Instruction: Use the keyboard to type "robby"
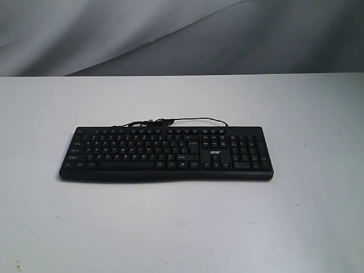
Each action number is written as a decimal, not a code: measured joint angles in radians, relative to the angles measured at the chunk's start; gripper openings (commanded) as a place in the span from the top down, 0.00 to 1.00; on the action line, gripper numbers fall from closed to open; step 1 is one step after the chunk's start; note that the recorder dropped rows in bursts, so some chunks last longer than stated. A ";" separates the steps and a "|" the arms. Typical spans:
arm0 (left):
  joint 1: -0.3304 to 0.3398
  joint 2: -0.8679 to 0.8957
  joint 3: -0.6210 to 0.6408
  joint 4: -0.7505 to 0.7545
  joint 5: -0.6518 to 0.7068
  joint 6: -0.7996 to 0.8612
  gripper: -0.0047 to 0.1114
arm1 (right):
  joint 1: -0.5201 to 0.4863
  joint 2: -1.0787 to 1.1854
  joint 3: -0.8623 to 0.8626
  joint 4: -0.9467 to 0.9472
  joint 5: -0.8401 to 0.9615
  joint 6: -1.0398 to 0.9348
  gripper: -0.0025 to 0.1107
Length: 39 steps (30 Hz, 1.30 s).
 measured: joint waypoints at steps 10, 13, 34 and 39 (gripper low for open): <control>0.000 0.000 0.000 0.000 0.000 0.000 0.96 | 0.000 0.000 0.000 -0.141 -0.040 -0.014 0.98; 0.000 0.000 0.000 0.000 0.000 0.000 0.96 | 0.000 0.000 0.000 -0.174 -0.182 -0.018 0.98; 0.000 0.000 0.000 0.000 0.000 0.000 0.96 | 0.000 -0.004 -0.042 -0.135 -1.224 0.207 0.98; 0.000 0.000 0.000 0.000 0.000 0.000 0.96 | 0.000 0.119 -0.321 -0.015 -0.755 0.244 0.98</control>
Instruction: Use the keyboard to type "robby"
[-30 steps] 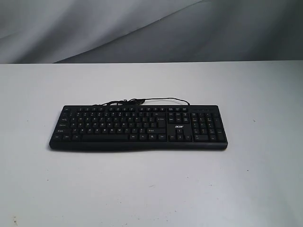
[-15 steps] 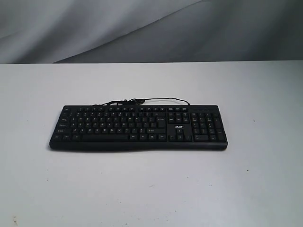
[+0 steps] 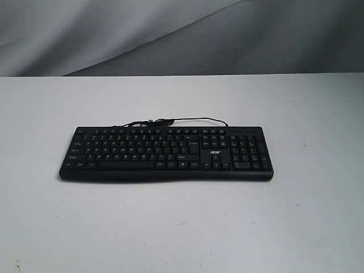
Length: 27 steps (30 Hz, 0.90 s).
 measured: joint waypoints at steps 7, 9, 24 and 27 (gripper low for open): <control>0.000 0.000 0.000 0.000 0.000 0.000 0.96 | 0.000 0.406 -0.369 0.015 0.358 0.052 0.98; 0.000 0.000 0.000 0.000 0.000 0.000 0.96 | 0.000 0.518 -0.445 0.015 0.402 0.060 0.98; 0.000 0.000 0.000 0.000 0.000 0.000 0.96 | 0.000 1.014 -0.938 -0.155 0.646 -0.065 0.98; 0.000 0.000 0.000 0.000 0.000 0.000 0.96 | 0.000 1.123 -1.089 -0.192 0.856 -0.203 0.98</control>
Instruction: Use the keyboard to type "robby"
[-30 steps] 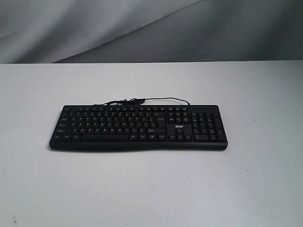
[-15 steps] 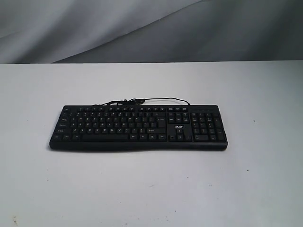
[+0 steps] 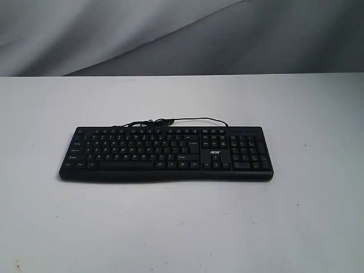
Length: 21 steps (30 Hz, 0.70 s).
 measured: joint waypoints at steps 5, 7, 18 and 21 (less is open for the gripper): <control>0.000 0.000 0.000 0.000 0.000 0.000 0.96 | 0.000 0.144 -0.138 -0.023 0.275 -0.245 0.98; 0.000 0.000 0.000 0.000 0.000 0.000 0.96 | 0.000 0.195 -0.176 -0.012 0.358 -0.297 0.98; 0.000 0.000 0.000 0.000 0.000 0.000 0.96 | 0.099 0.453 -0.204 0.418 0.715 -0.792 0.98; 0.000 0.000 0.000 0.000 0.000 0.000 0.96 | 0.193 0.517 -0.206 0.482 0.703 -0.882 0.98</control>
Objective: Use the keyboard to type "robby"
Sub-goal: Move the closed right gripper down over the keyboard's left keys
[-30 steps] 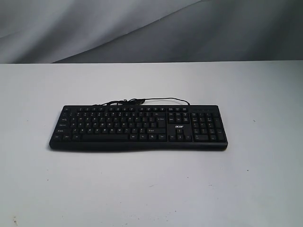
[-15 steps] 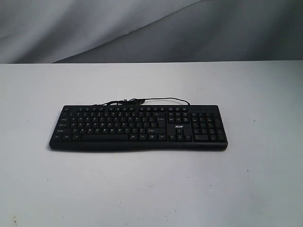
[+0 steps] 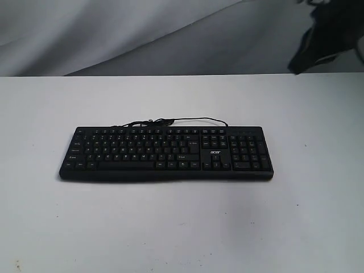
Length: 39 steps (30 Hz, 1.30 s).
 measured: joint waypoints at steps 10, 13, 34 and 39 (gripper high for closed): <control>0.000 0.000 0.000 0.000 0.000 0.000 0.96 | 0.403 0.226 0.000 0.010 -0.284 -0.072 0.98; 0.000 0.000 0.000 0.000 0.000 0.000 0.96 | 0.490 0.283 0.000 0.016 -0.333 -0.083 0.98; 0.000 0.000 0.000 0.000 0.000 0.000 0.96 | 0.575 0.749 -0.601 0.134 -0.329 -0.047 0.98; 0.000 0.000 0.000 0.000 0.000 0.000 0.96 | 0.555 0.809 -0.661 0.131 -0.293 -0.027 0.98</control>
